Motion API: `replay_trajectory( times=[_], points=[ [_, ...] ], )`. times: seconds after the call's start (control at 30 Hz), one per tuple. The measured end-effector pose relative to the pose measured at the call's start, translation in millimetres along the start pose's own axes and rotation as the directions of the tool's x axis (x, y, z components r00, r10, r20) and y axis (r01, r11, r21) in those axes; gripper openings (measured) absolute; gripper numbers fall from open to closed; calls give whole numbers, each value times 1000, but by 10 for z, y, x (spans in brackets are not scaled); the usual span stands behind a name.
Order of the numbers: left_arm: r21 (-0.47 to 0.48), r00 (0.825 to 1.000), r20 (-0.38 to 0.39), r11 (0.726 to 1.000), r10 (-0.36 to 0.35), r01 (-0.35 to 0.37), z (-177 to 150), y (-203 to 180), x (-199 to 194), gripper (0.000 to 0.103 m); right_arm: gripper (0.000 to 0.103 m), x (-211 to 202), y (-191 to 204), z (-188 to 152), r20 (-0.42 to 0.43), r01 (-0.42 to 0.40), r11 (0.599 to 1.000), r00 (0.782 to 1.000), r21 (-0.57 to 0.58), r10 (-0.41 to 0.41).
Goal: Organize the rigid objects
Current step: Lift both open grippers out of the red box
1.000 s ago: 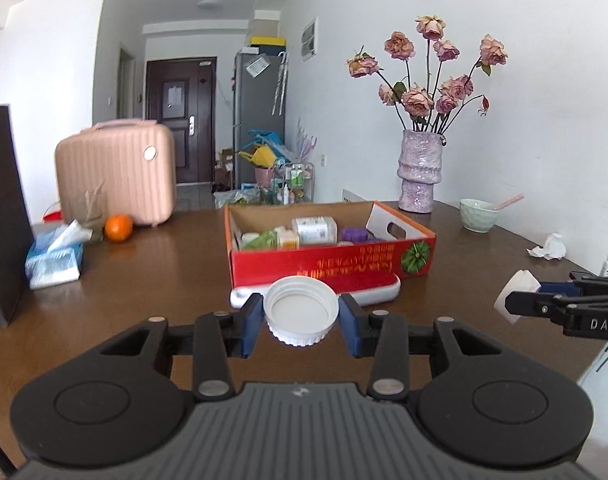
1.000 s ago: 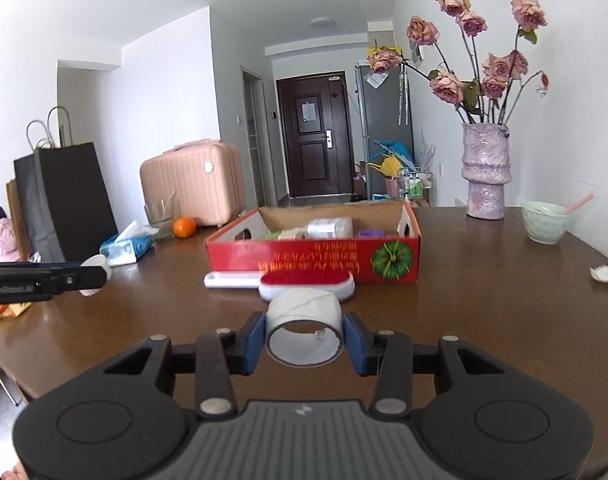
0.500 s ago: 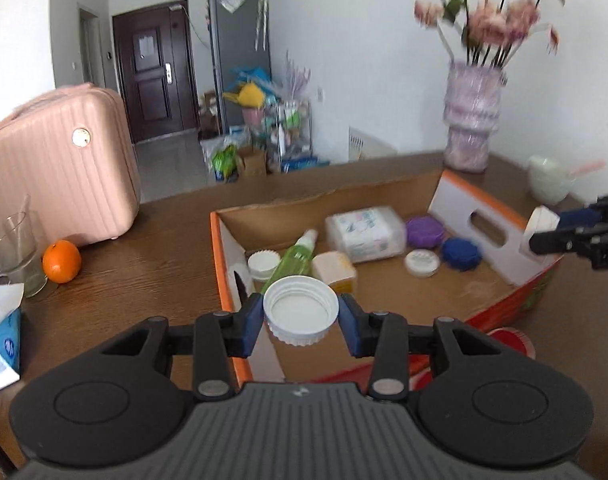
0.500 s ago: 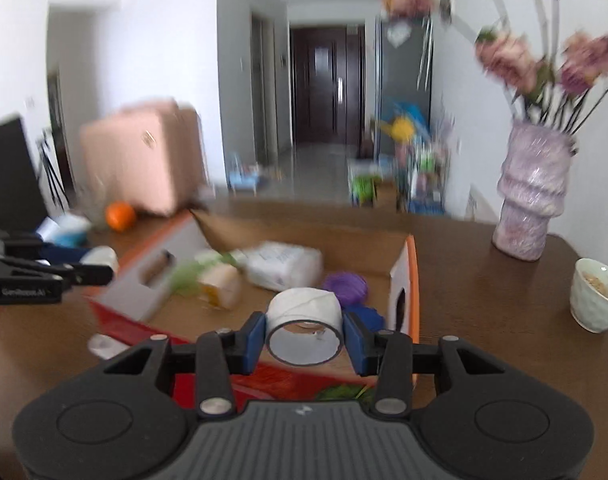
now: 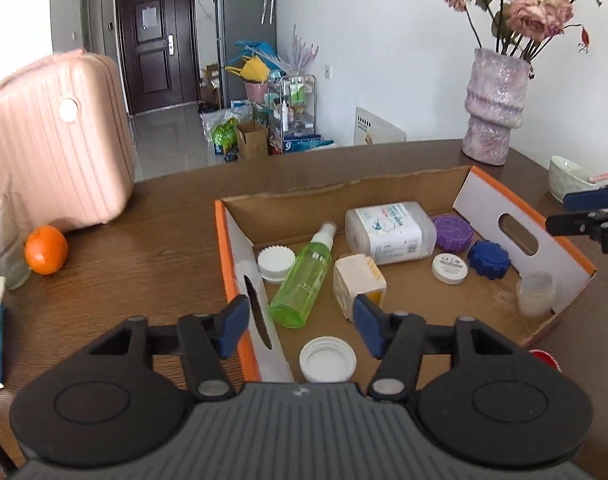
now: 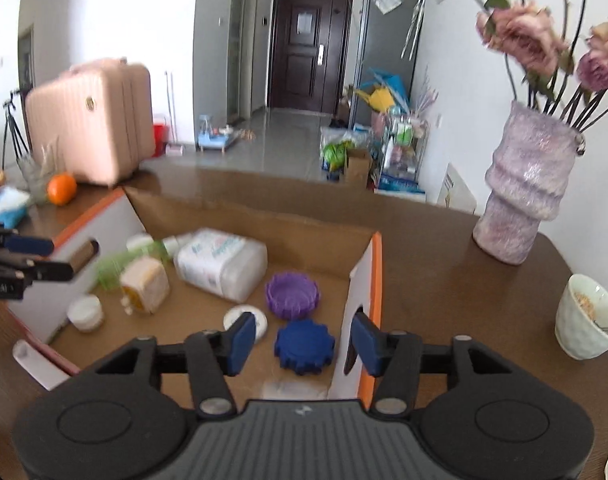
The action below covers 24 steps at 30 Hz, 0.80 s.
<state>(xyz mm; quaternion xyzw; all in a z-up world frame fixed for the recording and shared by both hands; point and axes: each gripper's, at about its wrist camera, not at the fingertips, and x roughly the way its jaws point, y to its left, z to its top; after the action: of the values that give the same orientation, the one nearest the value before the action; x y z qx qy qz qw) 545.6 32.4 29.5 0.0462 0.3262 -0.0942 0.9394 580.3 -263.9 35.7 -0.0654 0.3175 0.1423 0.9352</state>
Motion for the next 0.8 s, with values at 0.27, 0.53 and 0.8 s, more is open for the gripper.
replay_trajectory(
  times=[0.27,0.53,0.8],
  points=[
    [-12,997,76,1000,19,-18,55,-74,-693,76,63,-575,106,59,56,-3,999,998,-32,5],
    [-77,972,213,994,94,-79,-223,-246,-1537,86,71,-1263,261,-157,172,-38,999,984,-19,40],
    [-118,903,403,987,148,-109,-966,-505,-2335,103,99,-1894,481,-862,415,-15,998,910,63,-12]
  ],
)
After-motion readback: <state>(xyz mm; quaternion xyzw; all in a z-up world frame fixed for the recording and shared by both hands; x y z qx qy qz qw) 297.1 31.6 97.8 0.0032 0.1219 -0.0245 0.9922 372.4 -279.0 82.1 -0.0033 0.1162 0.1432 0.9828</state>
